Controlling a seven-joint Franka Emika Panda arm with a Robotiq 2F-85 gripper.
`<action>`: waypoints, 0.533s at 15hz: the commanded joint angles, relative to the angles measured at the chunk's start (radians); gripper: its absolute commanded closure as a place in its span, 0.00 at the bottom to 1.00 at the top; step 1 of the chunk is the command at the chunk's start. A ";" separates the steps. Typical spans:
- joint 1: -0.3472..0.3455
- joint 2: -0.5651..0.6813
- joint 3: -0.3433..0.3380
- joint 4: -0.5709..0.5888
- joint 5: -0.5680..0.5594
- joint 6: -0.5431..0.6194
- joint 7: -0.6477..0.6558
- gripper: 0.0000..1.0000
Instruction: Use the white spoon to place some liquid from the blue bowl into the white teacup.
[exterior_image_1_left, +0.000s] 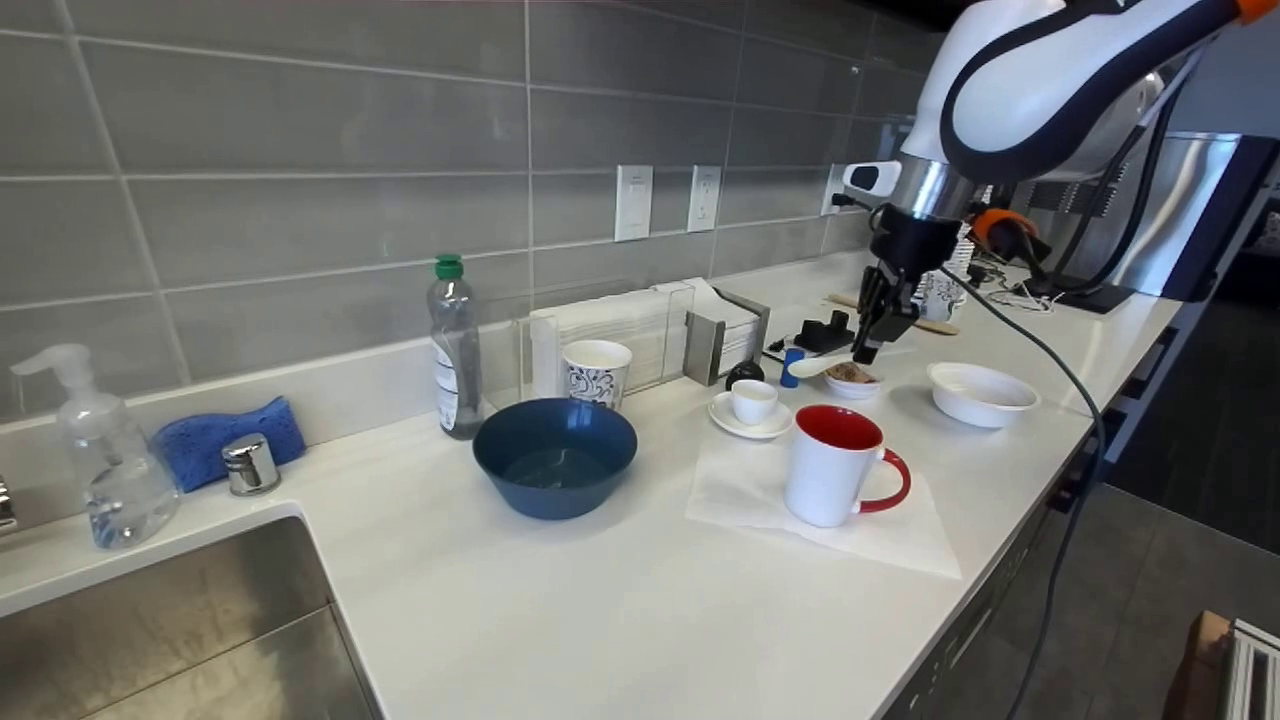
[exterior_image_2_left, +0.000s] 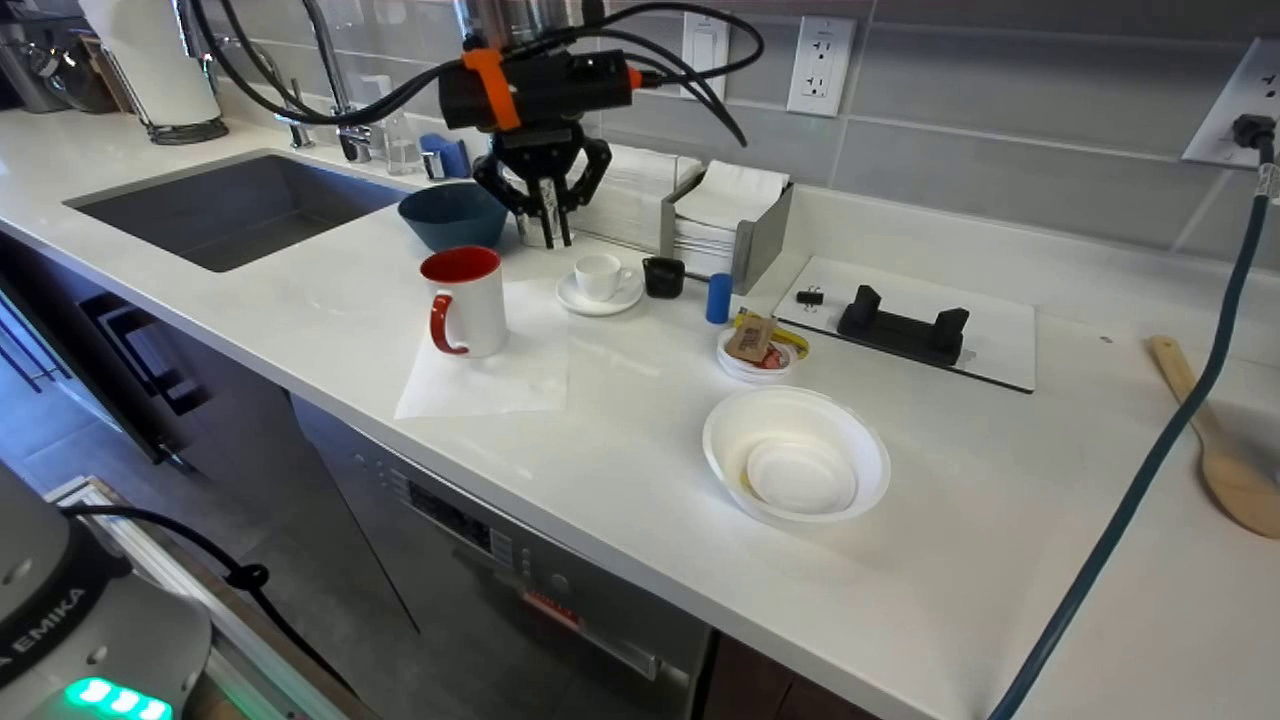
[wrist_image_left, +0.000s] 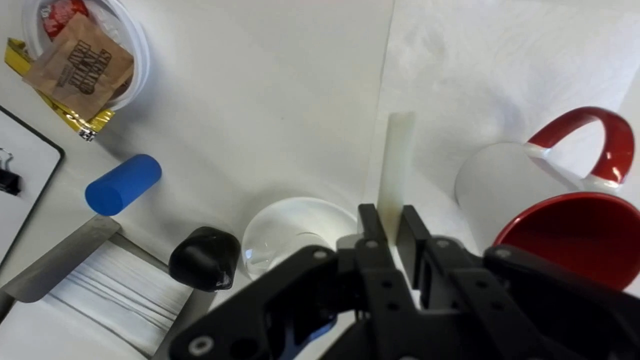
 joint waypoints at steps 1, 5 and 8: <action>0.017 -0.040 -0.053 -0.057 0.164 0.028 -0.172 0.97; 0.019 -0.024 -0.088 -0.089 0.313 0.041 -0.337 0.97; 0.013 0.006 -0.101 -0.102 0.393 0.056 -0.413 0.97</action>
